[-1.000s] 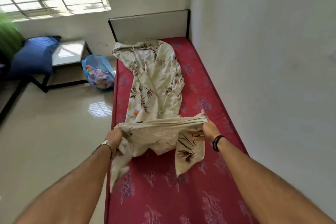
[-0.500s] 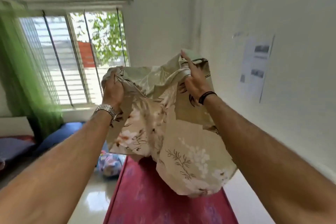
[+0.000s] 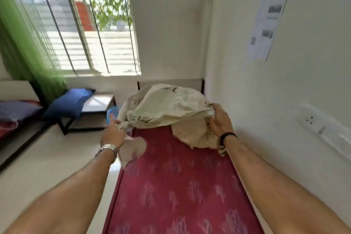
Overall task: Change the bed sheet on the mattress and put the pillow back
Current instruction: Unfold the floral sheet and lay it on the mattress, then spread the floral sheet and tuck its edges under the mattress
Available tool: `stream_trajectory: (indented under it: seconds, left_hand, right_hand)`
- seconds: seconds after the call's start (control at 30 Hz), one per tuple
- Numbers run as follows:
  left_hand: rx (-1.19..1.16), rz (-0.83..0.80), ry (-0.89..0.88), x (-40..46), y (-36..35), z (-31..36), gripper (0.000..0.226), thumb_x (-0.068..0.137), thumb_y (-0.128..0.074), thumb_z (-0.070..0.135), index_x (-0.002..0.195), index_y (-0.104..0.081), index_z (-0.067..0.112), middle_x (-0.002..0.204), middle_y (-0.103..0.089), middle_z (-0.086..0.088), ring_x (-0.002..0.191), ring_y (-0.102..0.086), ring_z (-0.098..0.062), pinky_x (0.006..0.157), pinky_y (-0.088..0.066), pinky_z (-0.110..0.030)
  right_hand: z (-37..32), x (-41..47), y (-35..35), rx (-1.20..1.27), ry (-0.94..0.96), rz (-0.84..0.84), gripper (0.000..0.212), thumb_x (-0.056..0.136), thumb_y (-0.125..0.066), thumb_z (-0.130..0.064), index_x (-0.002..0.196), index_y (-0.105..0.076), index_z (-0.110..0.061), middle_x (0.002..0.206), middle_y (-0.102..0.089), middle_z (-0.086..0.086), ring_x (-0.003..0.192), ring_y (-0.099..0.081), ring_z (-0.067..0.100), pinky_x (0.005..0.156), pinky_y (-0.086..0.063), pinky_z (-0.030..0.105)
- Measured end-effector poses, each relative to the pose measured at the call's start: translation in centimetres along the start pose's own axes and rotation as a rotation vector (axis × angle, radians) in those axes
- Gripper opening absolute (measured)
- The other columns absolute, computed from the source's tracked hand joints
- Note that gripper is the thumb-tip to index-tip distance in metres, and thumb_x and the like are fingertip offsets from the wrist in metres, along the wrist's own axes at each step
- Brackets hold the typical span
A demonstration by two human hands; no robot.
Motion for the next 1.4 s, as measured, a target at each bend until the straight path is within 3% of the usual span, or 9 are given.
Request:
stream_trajectory:
  seconds: [0.17,0.33,0.73,0.83,0.9,0.97,1.13,1.3,1.4]
  left_hand:
    - [0.207,-0.104,0.089,-7.4,-2.9,-11.6,0.019,0.085,-0.06,0.014,0.101,-0.067,0.024,0.096,-0.073,-0.012,0.092,-0.067,-0.037,0.072,-0.048,-0.035]
    - [0.397,-0.165,0.155,-12.4,-4.3,-19.4,0.025,0.083,-0.061,0.018,0.103,-0.068,0.03,0.106,-0.07,-0.006,0.105,-0.064,-0.035,0.093,-0.049,-0.046]
    - [0.743,-0.374,0.734,-24.9,-2.6,-41.4,0.039,0.085,-0.063,0.027,0.122,-0.064,0.012,0.124,-0.065,-0.014,0.118,-0.059,-0.037,0.098,-0.043,-0.048]
    - [0.788,-0.544,0.798,-27.0,-2.5,-48.4,0.033,0.08,-0.064,0.03,0.104,-0.073,0.01,0.101,-0.071,-0.013,0.11,-0.065,-0.038,0.093,-0.05,-0.042]
    - [0.81,-0.717,0.729,-27.9,-4.4,-50.6,0.033,0.094,-0.052,0.029,0.111,-0.072,0.008,0.115,-0.072,-0.015,0.116,-0.064,-0.033,0.094,-0.049,-0.035]
    - [0.79,-0.815,0.642,-29.1,-5.1,-46.2,0.039,0.101,-0.042,0.022,0.128,-0.066,0.007,0.136,-0.064,-0.015,0.123,-0.061,-0.03,0.098,-0.047,-0.033]
    - [0.521,-0.797,0.363,-29.7,-11.1,-33.9,0.035,0.095,-0.059,0.022,0.126,-0.065,0.007,0.131,-0.065,-0.013,0.114,-0.063,-0.031,0.097,-0.053,-0.038]
    - [0.455,-1.007,-0.093,-34.5,-20.9,-21.8,0.093,0.076,-0.08,0.056,0.153,-0.037,0.03,0.152,-0.049,-0.003,0.135,-0.05,-0.028,0.111,-0.044,-0.045]
    - [0.469,-0.914,-0.255,-36.7,-24.2,-15.6,0.048,0.088,-0.069,0.048,0.132,-0.06,0.031,0.124,-0.069,-0.004,0.113,-0.065,-0.027,0.089,-0.052,-0.036]
  right_hand:
    - [10.8,-12.4,-8.8,-0.113,-0.287,-0.289,0.043,0.083,-0.059,-0.013,0.122,-0.067,-0.028,0.106,-0.07,-0.007,0.101,-0.067,0.021,0.077,-0.05,0.029]
    - [14.2,-20.8,-14.0,-0.289,-0.348,-0.44,0.03,0.08,-0.054,-0.004,0.09,-0.069,-0.028,0.08,-0.068,-0.004,0.085,-0.066,0.027,0.074,-0.054,0.037]
    - [21.5,-32.4,-23.5,-0.367,-0.357,-0.76,0.026,0.092,-0.045,-0.009,0.098,-0.064,-0.026,0.087,-0.066,0.001,0.085,-0.063,0.028,0.08,-0.055,0.046]
    - [21.8,-34.2,-24.9,-0.387,-0.333,-0.85,0.026,0.098,-0.044,-0.013,0.106,-0.063,-0.029,0.095,-0.065,0.002,0.092,-0.062,0.028,0.084,-0.052,0.041]
    - [21.8,-35.1,-25.4,-0.399,-0.323,-0.906,0.029,0.097,-0.044,-0.011,0.109,-0.064,-0.028,0.099,-0.065,0.004,0.095,-0.062,0.028,0.086,-0.051,0.04]
    - [21.8,-35.8,-25.6,-0.415,-0.315,-0.953,0.03,0.095,-0.044,-0.008,0.107,-0.065,-0.025,0.102,-0.068,0.005,0.097,-0.063,0.029,0.087,-0.051,0.04]
    - [21.0,-36.6,-24.8,-0.362,-0.325,-0.954,0.038,0.098,-0.047,-0.012,0.12,-0.069,-0.033,0.109,-0.067,-0.003,0.1,-0.06,0.021,0.084,-0.047,0.034]
    - [18.4,-36.0,-22.4,-0.075,-0.256,-0.761,0.011,0.098,-0.064,-0.021,0.1,-0.073,-0.026,0.091,-0.069,-0.006,0.082,-0.061,0.013,0.075,-0.045,0.032]
    - [17.9,-36.2,-19.8,0.072,-0.271,-0.677,0.011,0.09,-0.071,-0.017,0.097,-0.068,-0.025,0.081,-0.065,-0.011,0.068,-0.055,0.004,0.069,-0.044,0.028]
Point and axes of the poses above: each hand's wrist, its own x-axis towards the middle knuckle, its own y-axis out of the back of the hand, z = x × y, the point moved 10 cm from there along x, towards the middle knuckle
